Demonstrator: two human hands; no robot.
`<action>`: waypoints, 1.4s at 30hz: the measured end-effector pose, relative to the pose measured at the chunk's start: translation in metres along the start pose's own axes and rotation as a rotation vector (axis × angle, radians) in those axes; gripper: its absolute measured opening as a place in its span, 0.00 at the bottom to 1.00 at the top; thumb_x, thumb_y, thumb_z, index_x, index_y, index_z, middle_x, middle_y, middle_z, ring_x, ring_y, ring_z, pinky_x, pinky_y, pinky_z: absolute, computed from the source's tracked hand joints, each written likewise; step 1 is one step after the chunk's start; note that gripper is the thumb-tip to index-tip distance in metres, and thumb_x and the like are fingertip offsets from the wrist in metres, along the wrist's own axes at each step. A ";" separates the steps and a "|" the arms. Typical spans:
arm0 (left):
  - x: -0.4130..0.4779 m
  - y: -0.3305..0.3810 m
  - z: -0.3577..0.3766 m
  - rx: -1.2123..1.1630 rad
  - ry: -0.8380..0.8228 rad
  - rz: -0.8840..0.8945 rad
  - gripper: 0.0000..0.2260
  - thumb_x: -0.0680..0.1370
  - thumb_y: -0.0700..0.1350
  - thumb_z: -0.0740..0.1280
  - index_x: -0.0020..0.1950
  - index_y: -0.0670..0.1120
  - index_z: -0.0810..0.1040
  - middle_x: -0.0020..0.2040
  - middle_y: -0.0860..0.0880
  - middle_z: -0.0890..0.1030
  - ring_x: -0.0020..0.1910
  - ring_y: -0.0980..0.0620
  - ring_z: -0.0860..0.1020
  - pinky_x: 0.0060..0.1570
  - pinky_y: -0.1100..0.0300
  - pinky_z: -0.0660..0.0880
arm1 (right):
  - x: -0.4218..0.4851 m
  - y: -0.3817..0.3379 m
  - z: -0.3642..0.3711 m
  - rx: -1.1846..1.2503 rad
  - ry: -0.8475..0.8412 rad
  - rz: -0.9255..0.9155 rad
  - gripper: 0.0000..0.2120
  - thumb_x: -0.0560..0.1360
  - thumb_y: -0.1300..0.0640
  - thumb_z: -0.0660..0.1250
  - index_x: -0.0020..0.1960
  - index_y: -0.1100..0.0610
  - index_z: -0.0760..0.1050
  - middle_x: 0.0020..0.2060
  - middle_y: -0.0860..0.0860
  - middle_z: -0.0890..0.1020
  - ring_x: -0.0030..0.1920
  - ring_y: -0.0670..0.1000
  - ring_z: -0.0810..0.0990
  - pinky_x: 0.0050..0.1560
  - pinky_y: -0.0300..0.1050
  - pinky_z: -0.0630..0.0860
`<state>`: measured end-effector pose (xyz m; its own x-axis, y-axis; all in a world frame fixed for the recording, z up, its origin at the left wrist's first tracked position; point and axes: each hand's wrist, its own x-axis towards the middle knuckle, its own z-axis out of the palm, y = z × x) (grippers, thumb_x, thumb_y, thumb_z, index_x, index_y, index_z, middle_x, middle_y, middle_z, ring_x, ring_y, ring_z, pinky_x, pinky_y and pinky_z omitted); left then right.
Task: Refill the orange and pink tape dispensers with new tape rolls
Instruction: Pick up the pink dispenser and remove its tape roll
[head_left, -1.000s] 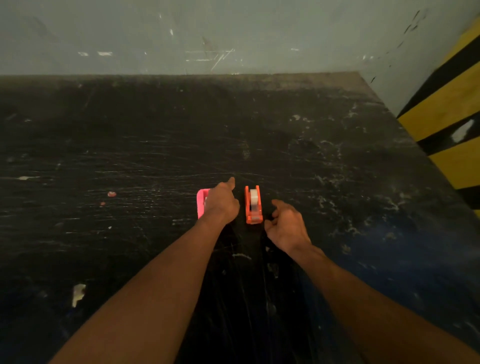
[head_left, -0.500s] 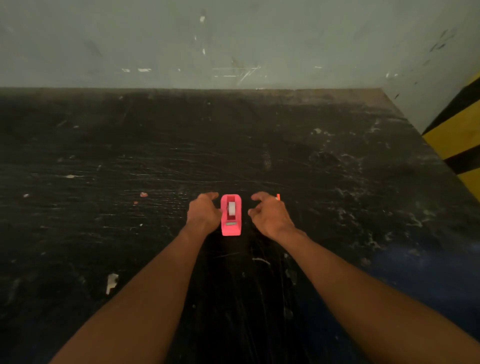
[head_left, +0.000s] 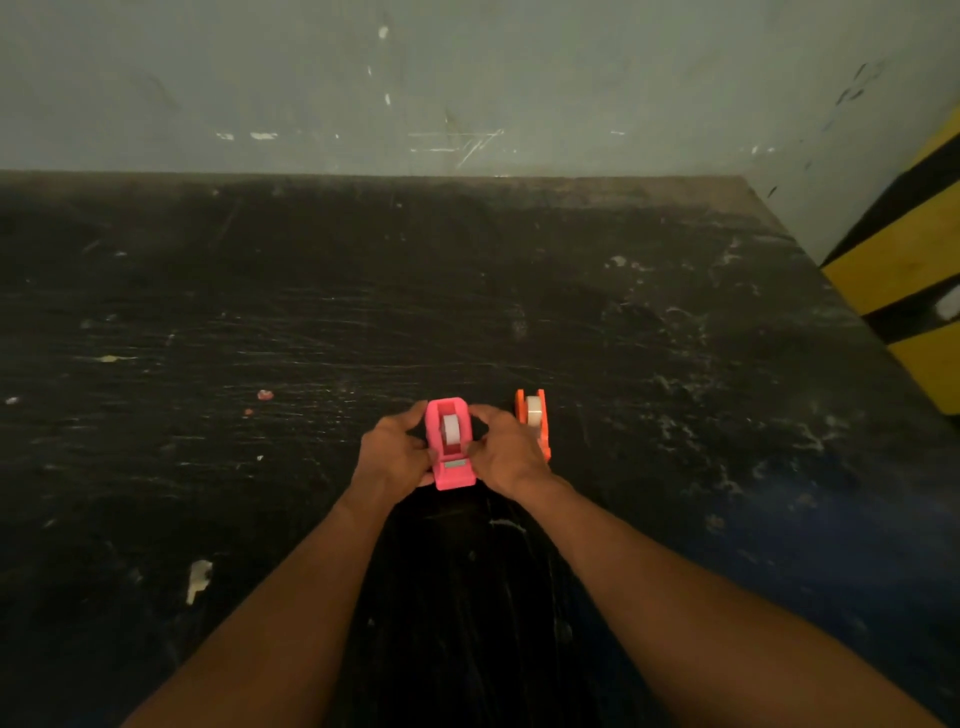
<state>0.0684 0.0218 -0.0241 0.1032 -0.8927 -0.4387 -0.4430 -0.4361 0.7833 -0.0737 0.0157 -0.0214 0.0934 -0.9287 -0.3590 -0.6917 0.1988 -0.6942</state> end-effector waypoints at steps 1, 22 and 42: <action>-0.012 0.002 -0.002 -0.025 0.002 0.003 0.27 0.76 0.31 0.65 0.71 0.52 0.71 0.49 0.46 0.82 0.45 0.49 0.82 0.36 0.60 0.82 | -0.011 -0.001 -0.002 0.005 0.010 -0.016 0.25 0.77 0.64 0.65 0.73 0.53 0.68 0.61 0.54 0.80 0.59 0.53 0.79 0.64 0.47 0.74; -0.261 -0.145 -0.007 0.207 -0.032 0.097 0.25 0.74 0.40 0.71 0.70 0.49 0.72 0.60 0.45 0.82 0.57 0.48 0.80 0.55 0.61 0.74 | -0.277 0.034 0.120 0.083 0.036 0.057 0.24 0.75 0.61 0.67 0.70 0.52 0.72 0.61 0.55 0.82 0.59 0.55 0.81 0.62 0.54 0.77; -0.272 -0.169 0.008 0.326 0.118 0.084 0.22 0.75 0.47 0.68 0.69 0.54 0.71 0.55 0.47 0.83 0.54 0.47 0.81 0.57 0.57 0.76 | -0.264 0.020 0.121 -0.304 -0.271 -0.141 0.22 0.76 0.57 0.69 0.69 0.48 0.72 0.59 0.53 0.81 0.59 0.54 0.79 0.65 0.52 0.74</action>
<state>0.1086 0.3391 -0.0407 0.1485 -0.9392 -0.3097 -0.7133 -0.3186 0.6243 -0.0257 0.3028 -0.0161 0.3590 -0.8161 -0.4529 -0.8343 -0.0632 -0.5476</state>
